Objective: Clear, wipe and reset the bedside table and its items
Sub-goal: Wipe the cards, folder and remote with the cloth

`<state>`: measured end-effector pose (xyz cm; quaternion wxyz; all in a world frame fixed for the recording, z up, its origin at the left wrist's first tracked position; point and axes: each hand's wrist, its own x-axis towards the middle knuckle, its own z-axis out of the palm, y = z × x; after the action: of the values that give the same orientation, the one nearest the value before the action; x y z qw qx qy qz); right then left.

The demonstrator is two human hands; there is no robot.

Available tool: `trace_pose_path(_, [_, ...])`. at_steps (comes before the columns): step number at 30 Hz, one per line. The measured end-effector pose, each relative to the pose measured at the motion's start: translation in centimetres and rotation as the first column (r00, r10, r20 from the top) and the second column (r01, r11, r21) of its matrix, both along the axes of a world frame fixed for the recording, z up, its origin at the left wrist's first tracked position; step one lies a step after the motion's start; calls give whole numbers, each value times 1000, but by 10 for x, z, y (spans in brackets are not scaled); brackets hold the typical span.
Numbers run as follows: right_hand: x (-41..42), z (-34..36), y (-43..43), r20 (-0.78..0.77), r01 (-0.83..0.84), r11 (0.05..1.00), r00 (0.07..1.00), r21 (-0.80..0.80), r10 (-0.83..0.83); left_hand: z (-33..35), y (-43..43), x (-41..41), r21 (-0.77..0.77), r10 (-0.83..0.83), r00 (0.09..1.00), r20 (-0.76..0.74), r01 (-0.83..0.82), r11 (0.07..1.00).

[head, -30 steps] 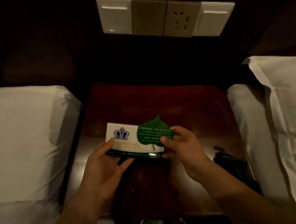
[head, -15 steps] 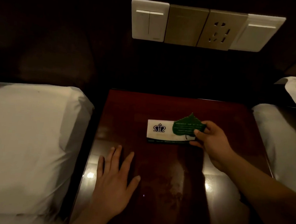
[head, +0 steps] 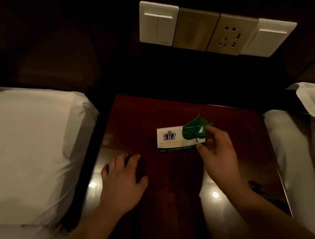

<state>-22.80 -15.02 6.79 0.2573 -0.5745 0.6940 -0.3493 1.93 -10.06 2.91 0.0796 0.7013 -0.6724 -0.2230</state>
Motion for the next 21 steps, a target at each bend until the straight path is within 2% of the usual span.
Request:
trace_pose_path(5, [32,17,15,-227,-217,976,950,18,215,23,0,5,-62,22,1000,15,-21,998])
trace_pose_path(9, [53,26,24,-316,-277,956,902,98,294,34,6,12,-43,22,1000,6,-21,999])
trace_pose_path(16, [71,32,53,-319,-281,957,903,71,289,47,41,34,-46,30,999,37,-28,999])
trace_pose_path(21, [74,46,71,-314,-398,914,860,80,402,61,83,32,-23,188,982,-2,-188,982])
